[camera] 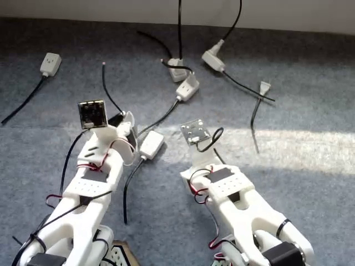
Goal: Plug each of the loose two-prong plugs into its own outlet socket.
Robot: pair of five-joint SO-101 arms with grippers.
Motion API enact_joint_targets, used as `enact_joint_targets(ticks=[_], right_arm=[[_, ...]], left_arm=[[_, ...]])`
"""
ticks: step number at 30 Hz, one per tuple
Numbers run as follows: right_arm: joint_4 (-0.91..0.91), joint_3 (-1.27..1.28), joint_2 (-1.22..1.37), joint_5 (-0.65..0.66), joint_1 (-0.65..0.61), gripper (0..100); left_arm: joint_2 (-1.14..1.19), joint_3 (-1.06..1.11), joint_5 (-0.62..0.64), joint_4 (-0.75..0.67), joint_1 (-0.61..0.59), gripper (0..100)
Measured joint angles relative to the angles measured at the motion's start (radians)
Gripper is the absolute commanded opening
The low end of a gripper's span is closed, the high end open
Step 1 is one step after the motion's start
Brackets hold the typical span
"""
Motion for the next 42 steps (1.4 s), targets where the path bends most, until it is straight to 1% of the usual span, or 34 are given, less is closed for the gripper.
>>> enact_joint_targets(ticks=[2,6,9,11,16,20,34,39,42], right_arm=[[0.0,-0.009,0.0,0.0,-0.066,20.9],[0.0,-0.046,0.0,0.0,-0.193,20.9],[-0.021,-0.092,0.02,0.0,-0.239,20.9],[-0.052,-0.137,0.083,0.0,-0.249,20.9],[-0.069,-0.331,0.379,0.0,-0.249,20.9],[0.026,-0.511,0.505,0.0,-0.245,20.9],[-0.014,-0.713,0.683,0.0,-0.233,20.9],[0.0,-0.732,0.683,0.0,-0.23,20.9],[0.029,-0.732,0.64,0.0,-0.203,20.9]], left_arm=[[0.0,0.0,0.012,0.0,-0.063,1],[0.0,0.0,0.13,0.0,-0.198,1],[0.0,0.0,0.183,0.0,-0.276,1],[0.0,0.0,0.192,0.0,-0.296,1],[0.0,0.0,0.198,0.0,-0.304,1],[0.0,0.0,0.198,0.0,-0.304,1],[0.0,0.0,0.198,0.0,-0.304,1],[0.0,0.0,0.198,0.0,-0.292,1],[0.0,0.0,0.198,0.0,-0.293,1]])
